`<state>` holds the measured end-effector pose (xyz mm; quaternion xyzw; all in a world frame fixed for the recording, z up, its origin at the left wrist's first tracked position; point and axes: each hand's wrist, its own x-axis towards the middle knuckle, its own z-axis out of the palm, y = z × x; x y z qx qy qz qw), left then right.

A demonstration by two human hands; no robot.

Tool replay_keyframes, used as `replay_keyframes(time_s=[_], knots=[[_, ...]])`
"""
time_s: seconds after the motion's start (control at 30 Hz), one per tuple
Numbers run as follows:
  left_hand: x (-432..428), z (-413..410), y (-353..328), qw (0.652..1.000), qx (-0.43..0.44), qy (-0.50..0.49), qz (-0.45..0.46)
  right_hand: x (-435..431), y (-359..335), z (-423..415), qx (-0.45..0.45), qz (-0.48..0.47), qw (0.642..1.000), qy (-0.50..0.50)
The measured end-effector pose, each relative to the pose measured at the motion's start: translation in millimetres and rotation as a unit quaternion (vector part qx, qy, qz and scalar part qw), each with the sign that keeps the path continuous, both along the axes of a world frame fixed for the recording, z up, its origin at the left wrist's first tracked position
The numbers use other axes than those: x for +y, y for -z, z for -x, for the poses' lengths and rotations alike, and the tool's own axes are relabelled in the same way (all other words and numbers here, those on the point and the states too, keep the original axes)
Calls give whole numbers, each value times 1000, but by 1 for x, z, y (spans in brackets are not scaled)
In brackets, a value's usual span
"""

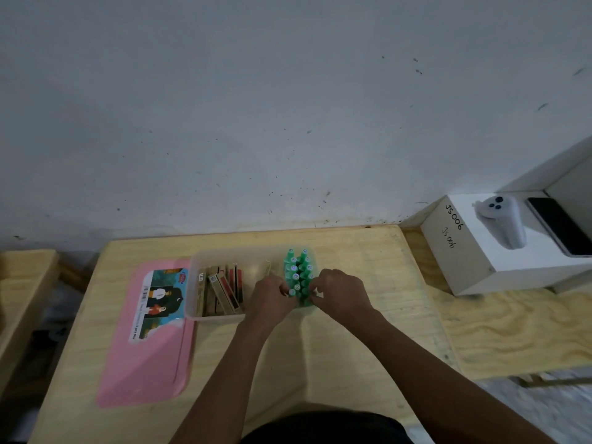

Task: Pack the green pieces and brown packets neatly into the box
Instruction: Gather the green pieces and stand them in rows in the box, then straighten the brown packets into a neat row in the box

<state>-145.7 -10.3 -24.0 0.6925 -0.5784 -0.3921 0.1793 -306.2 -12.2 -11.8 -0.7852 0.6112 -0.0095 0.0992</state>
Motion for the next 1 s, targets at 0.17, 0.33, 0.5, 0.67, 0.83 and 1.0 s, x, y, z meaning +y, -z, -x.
replay_keyframes(time_s=[0.17, 0.33, 0.5, 0.67, 0.83, 1.0], knots=[[-2, 6, 6, 1000, 11, 12, -2, -5, -2, 3, 0, -13, 1000, -2], [-1, 10, 10, 1000, 16, -2, 12, 1, 1, 6, -20, -6, 1000, 11], [0, 4, 11, 999, 36, -3, -3, 8, -1, 10, -61, -10, 998, 30], [5, -14, 5, 997, 67, 29, -15, 14, -1, 12, -99, -8, 994, 52], [11, -40, -3, 994, 46, -59, 84, 15, -1, 8, -136, 9, 989, 57], [26, -84, 0, 940, -141, -265, 162, 14, -10, -8, -184, 27, 982, 22]])
